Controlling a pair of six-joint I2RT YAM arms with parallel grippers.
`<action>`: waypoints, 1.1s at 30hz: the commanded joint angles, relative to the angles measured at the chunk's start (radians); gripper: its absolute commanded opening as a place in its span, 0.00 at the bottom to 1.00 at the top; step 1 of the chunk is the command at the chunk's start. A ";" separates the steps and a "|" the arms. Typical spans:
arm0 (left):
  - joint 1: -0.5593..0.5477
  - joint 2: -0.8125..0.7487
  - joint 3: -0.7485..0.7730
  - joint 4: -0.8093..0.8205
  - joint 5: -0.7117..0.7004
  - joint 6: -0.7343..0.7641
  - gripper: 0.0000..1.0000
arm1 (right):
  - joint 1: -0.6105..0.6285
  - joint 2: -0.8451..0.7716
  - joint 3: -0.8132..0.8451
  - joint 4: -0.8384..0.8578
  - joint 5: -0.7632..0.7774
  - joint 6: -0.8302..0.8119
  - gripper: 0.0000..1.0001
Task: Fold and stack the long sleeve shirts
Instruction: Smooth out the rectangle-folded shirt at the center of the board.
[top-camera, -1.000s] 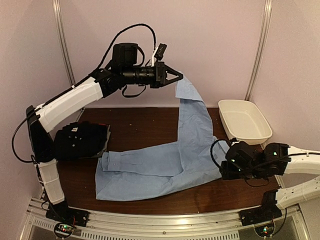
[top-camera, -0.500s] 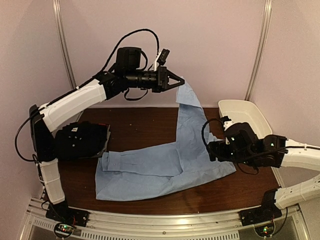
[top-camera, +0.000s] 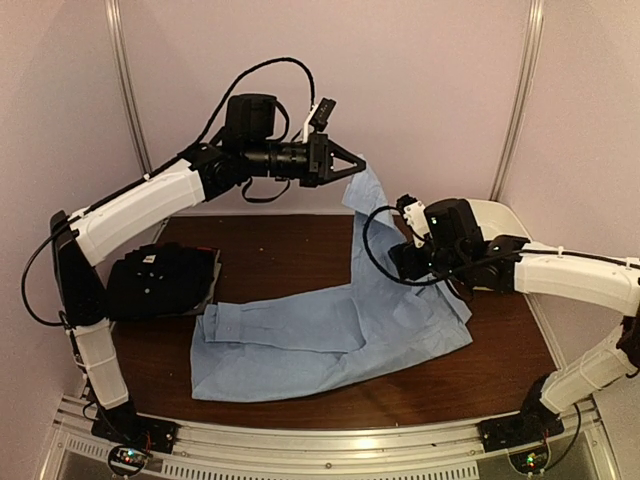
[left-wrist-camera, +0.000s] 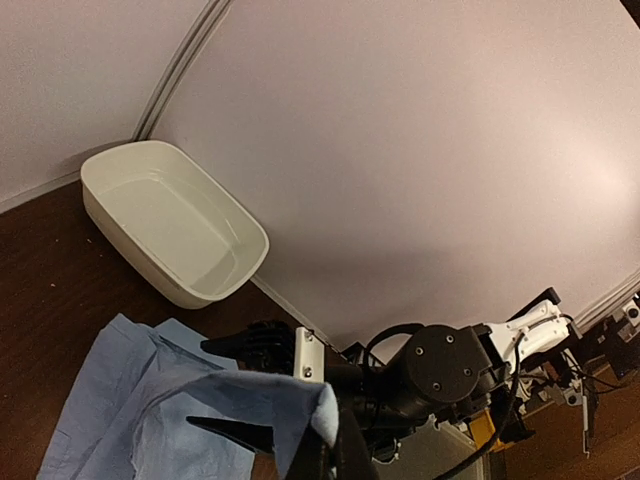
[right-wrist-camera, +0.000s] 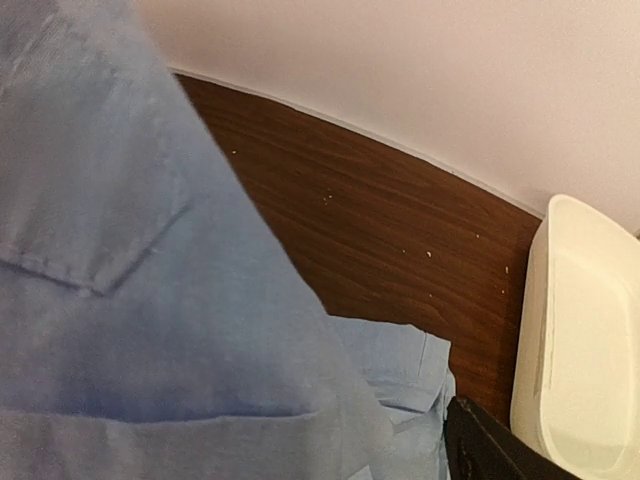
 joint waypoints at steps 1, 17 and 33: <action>0.007 -0.035 -0.003 0.055 0.025 -0.001 0.00 | -0.029 0.037 0.031 0.045 -0.099 -0.120 0.62; 0.009 -0.015 -0.011 0.024 -0.026 0.046 0.00 | -0.036 -0.254 -0.035 -0.240 0.050 0.031 0.00; 0.012 -0.059 -0.248 0.032 -0.168 0.135 0.16 | -0.164 -0.147 0.014 -0.310 0.114 0.157 0.00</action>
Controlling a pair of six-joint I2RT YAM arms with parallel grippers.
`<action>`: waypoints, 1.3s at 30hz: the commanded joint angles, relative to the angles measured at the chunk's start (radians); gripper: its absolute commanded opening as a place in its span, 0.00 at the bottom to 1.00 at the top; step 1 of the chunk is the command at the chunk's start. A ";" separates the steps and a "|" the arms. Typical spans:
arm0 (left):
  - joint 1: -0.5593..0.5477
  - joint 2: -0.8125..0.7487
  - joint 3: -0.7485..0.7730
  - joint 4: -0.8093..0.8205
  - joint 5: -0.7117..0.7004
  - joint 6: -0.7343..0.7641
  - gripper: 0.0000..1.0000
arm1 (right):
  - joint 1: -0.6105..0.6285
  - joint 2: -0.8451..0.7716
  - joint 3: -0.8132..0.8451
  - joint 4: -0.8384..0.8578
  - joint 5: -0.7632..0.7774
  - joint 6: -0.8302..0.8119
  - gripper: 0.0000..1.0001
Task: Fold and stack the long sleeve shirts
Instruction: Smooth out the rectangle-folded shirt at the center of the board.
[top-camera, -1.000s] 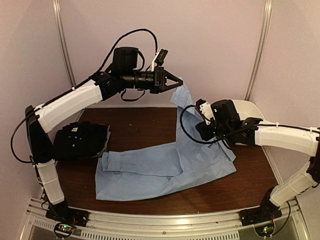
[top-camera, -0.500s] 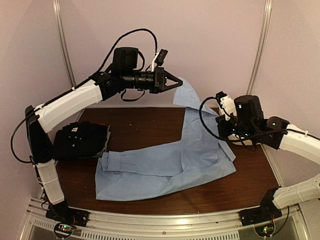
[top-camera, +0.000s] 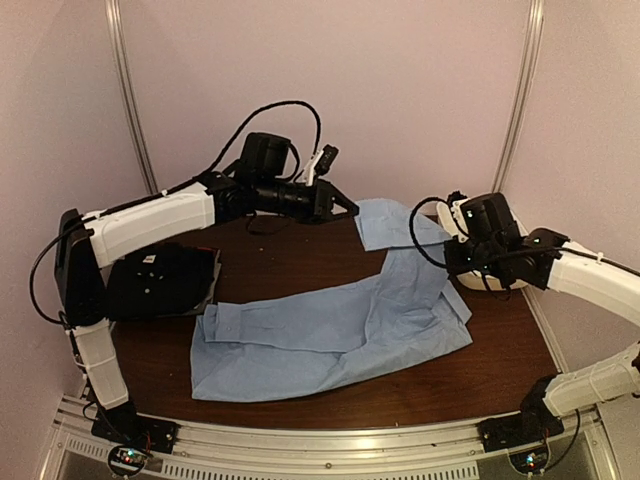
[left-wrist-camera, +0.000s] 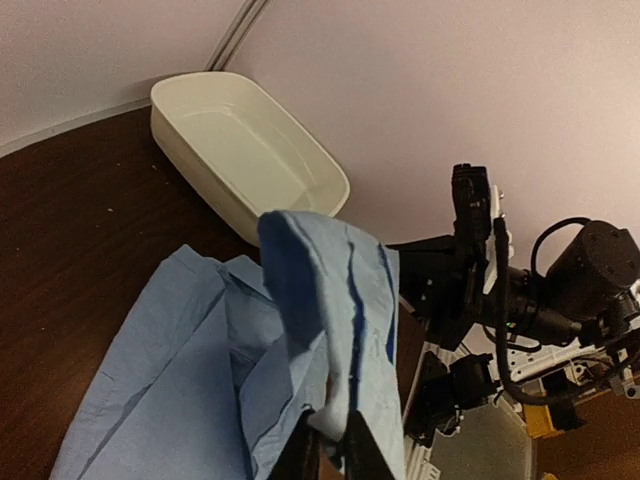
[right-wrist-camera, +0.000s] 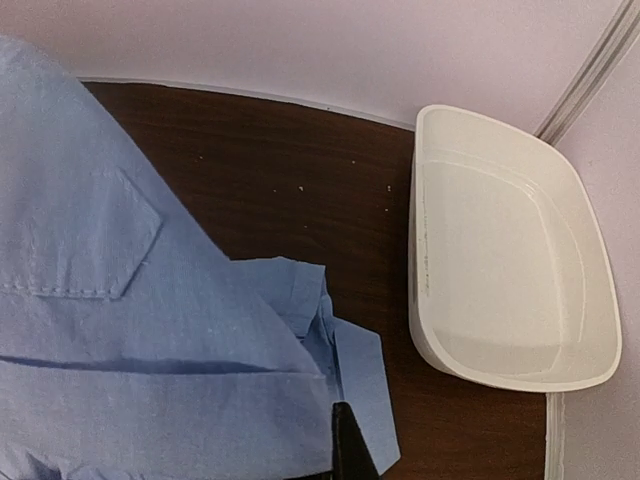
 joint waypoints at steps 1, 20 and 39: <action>0.014 -0.068 -0.090 0.031 -0.107 0.069 0.22 | -0.080 0.047 0.026 -0.036 -0.009 0.052 0.00; 0.026 -0.635 -1.092 -0.164 -0.540 -0.063 0.65 | -0.192 0.261 0.047 0.068 -0.203 0.022 0.00; 0.026 -0.655 -1.238 -0.218 -0.591 -0.154 0.37 | -0.192 0.305 0.043 0.101 -0.264 -0.012 0.00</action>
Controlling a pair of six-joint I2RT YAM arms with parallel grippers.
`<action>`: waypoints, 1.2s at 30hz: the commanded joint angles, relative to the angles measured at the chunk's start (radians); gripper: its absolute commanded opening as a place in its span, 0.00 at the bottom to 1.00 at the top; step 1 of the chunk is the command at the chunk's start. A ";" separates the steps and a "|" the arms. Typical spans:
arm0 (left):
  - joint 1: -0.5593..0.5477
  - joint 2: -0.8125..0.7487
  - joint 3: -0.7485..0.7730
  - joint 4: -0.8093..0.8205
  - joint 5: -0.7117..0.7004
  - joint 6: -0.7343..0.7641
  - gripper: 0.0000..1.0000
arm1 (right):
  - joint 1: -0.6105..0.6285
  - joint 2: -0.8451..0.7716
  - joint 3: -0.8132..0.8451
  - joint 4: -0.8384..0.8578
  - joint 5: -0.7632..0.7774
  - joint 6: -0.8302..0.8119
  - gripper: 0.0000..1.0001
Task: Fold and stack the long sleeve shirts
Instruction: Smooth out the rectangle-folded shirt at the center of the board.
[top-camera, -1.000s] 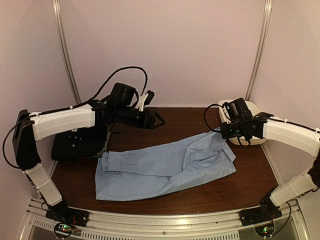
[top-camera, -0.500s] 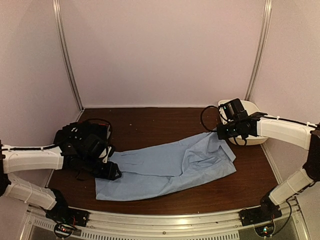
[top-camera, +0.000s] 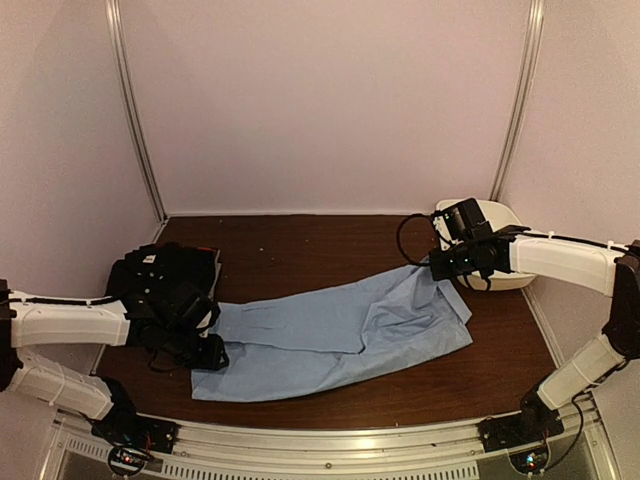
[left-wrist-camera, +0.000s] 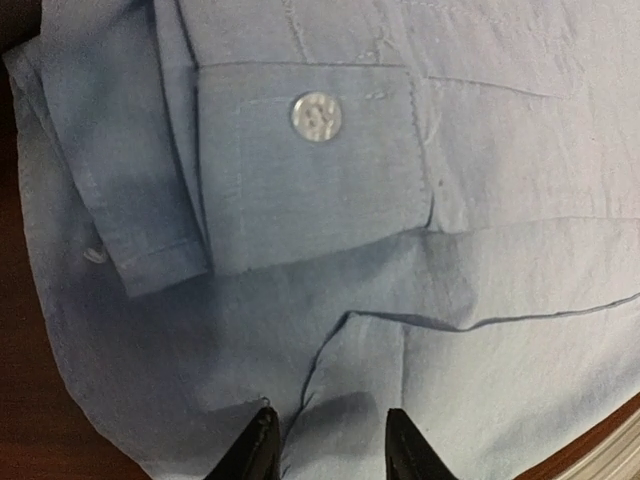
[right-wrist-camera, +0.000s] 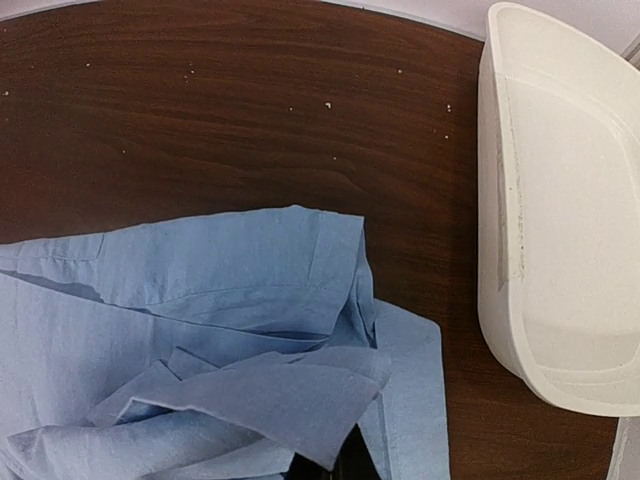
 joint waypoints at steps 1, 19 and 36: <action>0.005 0.039 -0.010 0.031 -0.016 0.016 0.37 | -0.006 0.009 0.018 0.017 -0.015 -0.011 0.00; 0.005 0.045 -0.037 0.081 0.035 0.052 0.11 | -0.006 -0.004 -0.013 0.023 -0.019 0.004 0.00; 0.005 -0.151 -0.039 -0.041 -0.075 -0.083 0.00 | -0.007 -0.036 0.015 -0.017 -0.003 0.000 0.00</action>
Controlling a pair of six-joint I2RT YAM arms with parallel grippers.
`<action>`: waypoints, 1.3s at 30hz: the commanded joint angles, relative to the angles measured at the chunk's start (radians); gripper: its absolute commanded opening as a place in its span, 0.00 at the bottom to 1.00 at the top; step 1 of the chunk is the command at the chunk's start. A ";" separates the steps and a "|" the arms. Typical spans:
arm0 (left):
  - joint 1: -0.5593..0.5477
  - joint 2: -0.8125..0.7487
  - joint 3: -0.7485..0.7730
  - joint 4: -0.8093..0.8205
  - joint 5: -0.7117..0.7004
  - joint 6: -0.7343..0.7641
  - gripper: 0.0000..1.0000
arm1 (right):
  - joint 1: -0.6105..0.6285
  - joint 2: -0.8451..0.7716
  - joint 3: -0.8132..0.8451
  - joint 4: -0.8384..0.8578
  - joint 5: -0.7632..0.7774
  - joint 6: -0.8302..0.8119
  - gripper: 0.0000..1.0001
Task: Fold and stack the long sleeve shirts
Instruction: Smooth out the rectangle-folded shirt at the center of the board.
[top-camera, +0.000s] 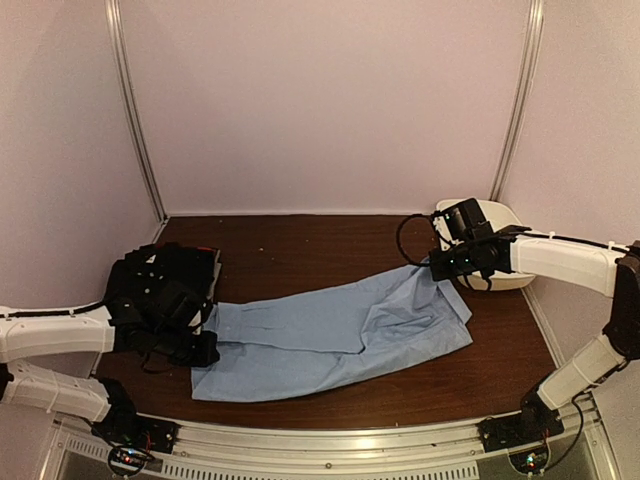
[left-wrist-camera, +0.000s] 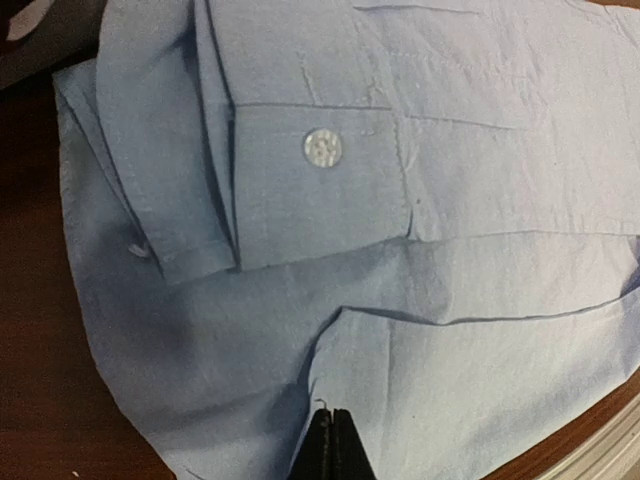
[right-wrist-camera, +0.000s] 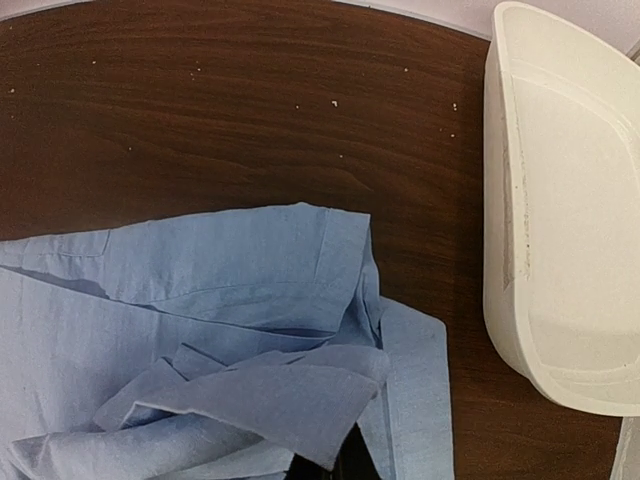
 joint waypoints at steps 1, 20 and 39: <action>0.005 -0.082 -0.007 -0.060 -0.077 -0.083 0.00 | -0.007 -0.031 0.022 -0.020 0.013 0.001 0.00; 0.005 -0.053 -0.053 0.046 -0.015 -0.083 0.49 | -0.007 -0.019 0.034 -0.029 0.003 -0.002 0.00; 0.005 0.030 -0.079 0.116 0.060 -0.022 0.38 | -0.007 -0.022 0.010 -0.021 -0.006 0.002 0.00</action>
